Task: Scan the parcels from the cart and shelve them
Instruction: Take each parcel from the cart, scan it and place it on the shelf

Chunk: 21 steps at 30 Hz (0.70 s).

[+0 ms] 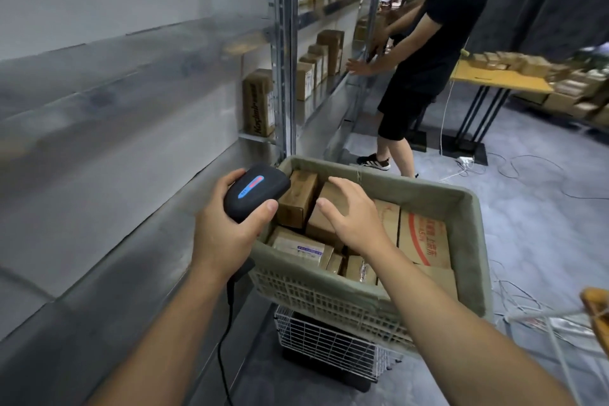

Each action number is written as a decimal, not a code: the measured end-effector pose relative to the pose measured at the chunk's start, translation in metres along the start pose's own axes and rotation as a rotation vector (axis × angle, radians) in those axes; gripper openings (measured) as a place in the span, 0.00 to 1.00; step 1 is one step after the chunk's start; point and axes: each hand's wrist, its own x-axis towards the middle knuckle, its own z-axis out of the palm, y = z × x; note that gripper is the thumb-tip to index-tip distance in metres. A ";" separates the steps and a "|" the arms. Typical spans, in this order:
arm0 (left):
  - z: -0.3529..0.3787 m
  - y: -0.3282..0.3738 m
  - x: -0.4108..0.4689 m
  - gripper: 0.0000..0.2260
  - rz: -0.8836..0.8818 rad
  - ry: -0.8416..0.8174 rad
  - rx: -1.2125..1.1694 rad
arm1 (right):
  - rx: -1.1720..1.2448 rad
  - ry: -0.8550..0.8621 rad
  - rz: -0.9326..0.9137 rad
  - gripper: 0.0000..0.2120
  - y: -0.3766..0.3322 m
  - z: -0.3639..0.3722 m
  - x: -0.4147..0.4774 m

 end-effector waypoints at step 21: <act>0.108 -0.078 0.063 0.26 -0.180 -0.315 0.014 | -0.031 -0.050 0.394 0.28 0.132 0.012 0.006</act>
